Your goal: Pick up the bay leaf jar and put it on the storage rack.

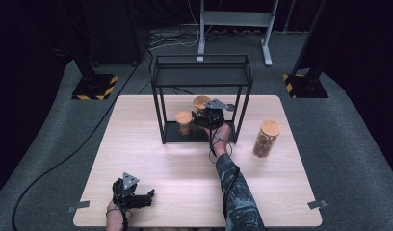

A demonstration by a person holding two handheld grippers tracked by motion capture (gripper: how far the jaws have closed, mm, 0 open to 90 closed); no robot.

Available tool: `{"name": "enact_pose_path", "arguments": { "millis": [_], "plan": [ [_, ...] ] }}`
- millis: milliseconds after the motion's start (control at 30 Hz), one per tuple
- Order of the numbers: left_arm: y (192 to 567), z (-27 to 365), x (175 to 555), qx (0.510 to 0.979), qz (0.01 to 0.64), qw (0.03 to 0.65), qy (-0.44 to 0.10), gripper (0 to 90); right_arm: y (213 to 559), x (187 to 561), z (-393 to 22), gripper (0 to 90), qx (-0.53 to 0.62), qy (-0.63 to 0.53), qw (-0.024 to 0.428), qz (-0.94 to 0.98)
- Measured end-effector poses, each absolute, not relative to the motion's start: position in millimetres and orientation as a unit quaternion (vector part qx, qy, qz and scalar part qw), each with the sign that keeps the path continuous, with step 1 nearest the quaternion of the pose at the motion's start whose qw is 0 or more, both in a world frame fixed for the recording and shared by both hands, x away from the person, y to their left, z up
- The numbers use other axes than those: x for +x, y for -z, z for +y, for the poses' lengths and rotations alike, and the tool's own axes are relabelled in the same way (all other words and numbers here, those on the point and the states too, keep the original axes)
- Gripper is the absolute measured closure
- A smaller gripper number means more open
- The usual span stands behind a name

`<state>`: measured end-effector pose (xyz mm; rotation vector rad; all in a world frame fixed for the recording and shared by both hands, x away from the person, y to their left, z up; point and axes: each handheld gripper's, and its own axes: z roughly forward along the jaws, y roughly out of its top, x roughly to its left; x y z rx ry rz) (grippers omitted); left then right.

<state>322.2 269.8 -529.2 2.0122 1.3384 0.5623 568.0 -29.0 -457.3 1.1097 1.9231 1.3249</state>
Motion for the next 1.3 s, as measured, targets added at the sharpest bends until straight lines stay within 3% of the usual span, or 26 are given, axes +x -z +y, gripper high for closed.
{"name": "enact_pose_path", "arguments": {
  "millis": [1300],
  "plan": [
    [529.3, 269.7, 322.2, 0.767, 0.51, 0.324, -0.214, 2.8, 455.6, 568.8, -24.6, 24.9, 0.41, -0.488, 0.267, 0.723]
  ]
}}
